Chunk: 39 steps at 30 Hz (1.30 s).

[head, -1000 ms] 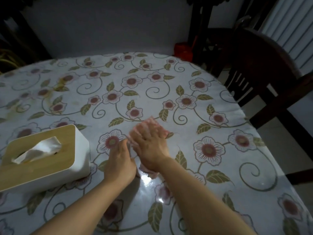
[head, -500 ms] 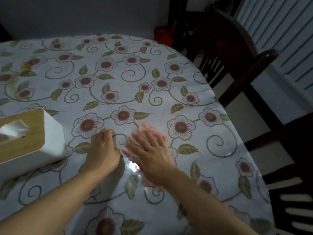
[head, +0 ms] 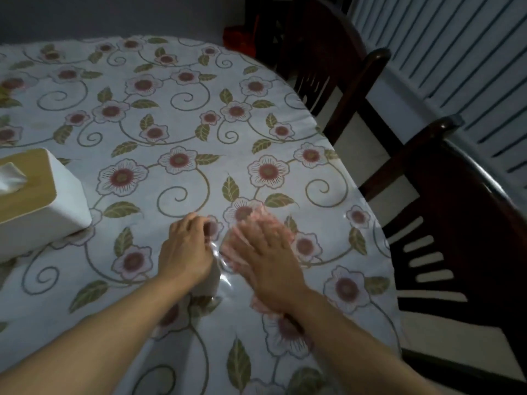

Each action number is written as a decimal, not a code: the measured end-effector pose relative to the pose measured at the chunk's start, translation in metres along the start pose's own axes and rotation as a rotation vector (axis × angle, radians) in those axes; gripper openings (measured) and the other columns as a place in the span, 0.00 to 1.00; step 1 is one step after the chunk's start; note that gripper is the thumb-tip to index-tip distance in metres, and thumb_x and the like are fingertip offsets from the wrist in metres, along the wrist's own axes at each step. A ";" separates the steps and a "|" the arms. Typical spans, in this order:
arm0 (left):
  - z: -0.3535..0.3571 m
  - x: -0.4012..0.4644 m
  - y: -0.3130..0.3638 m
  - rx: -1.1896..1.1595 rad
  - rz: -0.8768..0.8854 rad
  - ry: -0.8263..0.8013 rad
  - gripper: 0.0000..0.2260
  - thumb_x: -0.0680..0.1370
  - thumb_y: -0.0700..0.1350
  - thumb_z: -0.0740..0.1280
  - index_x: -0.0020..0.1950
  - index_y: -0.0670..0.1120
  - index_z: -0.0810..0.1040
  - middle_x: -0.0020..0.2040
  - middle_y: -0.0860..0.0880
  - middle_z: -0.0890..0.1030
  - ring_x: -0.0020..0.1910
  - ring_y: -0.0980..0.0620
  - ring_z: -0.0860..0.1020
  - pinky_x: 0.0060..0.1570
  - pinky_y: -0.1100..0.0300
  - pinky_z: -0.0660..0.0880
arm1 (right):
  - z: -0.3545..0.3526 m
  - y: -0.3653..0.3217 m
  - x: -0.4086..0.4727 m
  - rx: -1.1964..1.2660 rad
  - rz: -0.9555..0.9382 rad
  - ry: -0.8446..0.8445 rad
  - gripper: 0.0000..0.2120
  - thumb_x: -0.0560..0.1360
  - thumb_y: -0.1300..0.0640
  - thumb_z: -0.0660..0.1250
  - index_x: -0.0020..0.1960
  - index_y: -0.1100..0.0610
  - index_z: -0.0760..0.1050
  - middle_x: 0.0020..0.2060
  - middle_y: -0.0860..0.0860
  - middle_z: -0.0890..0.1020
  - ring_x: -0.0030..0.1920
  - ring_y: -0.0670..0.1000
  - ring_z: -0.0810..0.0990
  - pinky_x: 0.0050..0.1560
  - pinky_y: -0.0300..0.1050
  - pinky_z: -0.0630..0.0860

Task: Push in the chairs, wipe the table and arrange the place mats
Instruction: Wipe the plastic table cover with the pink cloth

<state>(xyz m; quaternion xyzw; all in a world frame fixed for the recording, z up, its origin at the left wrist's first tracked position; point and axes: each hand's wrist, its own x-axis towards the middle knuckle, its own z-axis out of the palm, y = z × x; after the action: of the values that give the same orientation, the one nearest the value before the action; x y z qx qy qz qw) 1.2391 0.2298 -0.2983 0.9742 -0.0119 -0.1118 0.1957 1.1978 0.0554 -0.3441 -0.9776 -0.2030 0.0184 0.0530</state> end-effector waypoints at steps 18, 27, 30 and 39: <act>0.007 -0.155 -0.025 -0.087 -0.077 -0.188 0.13 0.77 0.48 0.57 0.60 0.47 0.69 0.62 0.42 0.73 0.59 0.42 0.72 0.54 0.47 0.73 | 0.002 -0.138 -0.147 0.432 0.190 0.049 0.27 0.78 0.63 0.59 0.74 0.48 0.59 0.76 0.53 0.58 0.76 0.51 0.54 0.76 0.49 0.50; -0.021 -0.177 0.008 -0.091 -0.087 -0.222 0.20 0.76 0.46 0.61 0.68 0.46 0.64 0.64 0.42 0.72 0.60 0.42 0.73 0.54 0.49 0.72 | -0.081 -0.106 -0.163 0.575 0.279 -0.035 0.22 0.76 0.64 0.61 0.69 0.56 0.69 0.71 0.50 0.69 0.70 0.50 0.67 0.59 0.24 0.60; -0.034 -0.176 0.031 -0.081 -0.079 -0.189 0.20 0.75 0.41 0.61 0.67 0.45 0.65 0.64 0.42 0.71 0.62 0.42 0.71 0.56 0.50 0.72 | -0.112 -0.081 -0.161 0.475 0.276 -0.059 0.32 0.71 0.67 0.65 0.74 0.55 0.62 0.73 0.52 0.64 0.71 0.51 0.65 0.66 0.37 0.64; -0.051 -0.161 0.134 -0.112 -0.158 -0.064 0.23 0.75 0.42 0.61 0.71 0.46 0.62 0.69 0.44 0.68 0.66 0.44 0.69 0.59 0.51 0.69 | -0.184 0.017 -0.158 0.405 0.104 0.022 0.31 0.72 0.71 0.60 0.73 0.57 0.62 0.72 0.54 0.65 0.71 0.53 0.65 0.66 0.47 0.66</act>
<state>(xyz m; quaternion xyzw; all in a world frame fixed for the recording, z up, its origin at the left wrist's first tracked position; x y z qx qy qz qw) 1.0958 0.1360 -0.1668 0.9556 0.0648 -0.1582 0.2399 1.0706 -0.0405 -0.1607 -0.9562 -0.1438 0.0507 0.2499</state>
